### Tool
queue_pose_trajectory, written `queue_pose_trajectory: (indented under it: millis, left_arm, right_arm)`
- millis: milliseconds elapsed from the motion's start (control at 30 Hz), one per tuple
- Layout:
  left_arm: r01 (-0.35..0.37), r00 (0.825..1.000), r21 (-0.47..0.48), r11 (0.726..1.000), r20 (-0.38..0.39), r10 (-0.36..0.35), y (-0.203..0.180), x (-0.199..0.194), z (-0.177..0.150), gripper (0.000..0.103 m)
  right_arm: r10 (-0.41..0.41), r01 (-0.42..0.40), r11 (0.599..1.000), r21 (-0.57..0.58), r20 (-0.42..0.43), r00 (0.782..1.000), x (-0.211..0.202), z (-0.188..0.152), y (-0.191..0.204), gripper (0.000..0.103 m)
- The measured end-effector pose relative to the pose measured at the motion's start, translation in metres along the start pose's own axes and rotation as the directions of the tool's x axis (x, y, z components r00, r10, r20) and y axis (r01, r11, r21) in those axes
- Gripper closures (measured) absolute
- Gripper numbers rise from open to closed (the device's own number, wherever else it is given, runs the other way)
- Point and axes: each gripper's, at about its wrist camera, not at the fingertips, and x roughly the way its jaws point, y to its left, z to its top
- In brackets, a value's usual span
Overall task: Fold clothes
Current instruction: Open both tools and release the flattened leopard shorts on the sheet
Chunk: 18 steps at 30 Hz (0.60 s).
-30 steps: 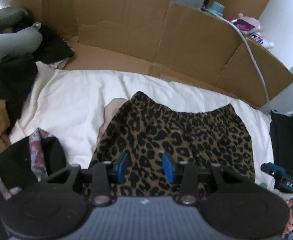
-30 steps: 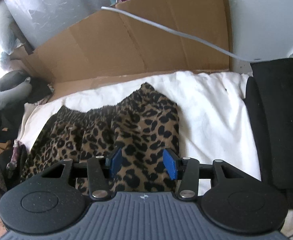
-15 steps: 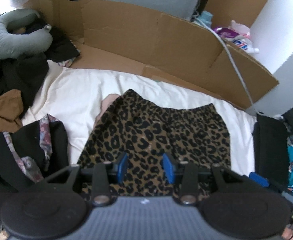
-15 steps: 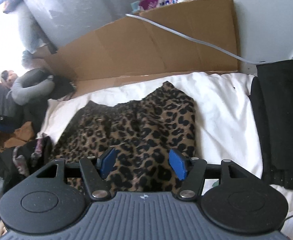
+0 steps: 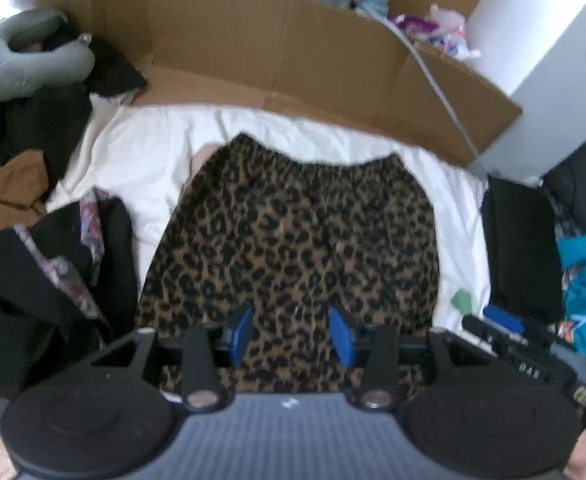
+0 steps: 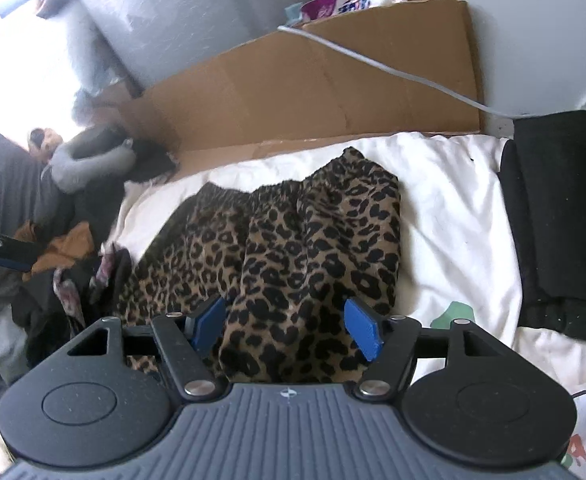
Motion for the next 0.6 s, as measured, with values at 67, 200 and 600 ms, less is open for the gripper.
queue_pose_trajectory:
  millis: [67,200,600]
  left_arm:
    - [0.005,1.0,0.004,1.0,-0.019,-0.005,-0.004,0.006,-0.005,0.06]
    - [0.062,0.997,0.031,0.998,-0.037,-0.061,-0.018,0.017,-0.015,0.06]
    - [0.151,0.973,0.045,0.988,-0.181,-0.141,-0.053,0.055,-0.049,0.06]
  right_arm:
    - [0.019,-0.018,1.0,0.006,-0.012,1.0,0.001,-0.004,-0.001,0.031]
    - [0.022,-0.021,1.0,0.015,-0.037,0.999,0.006,-0.017,-0.008,0.031]
    - [-0.022,0.03,0.989,0.146,-0.052,0.998,0.018,-0.06,-0.058,0.031]
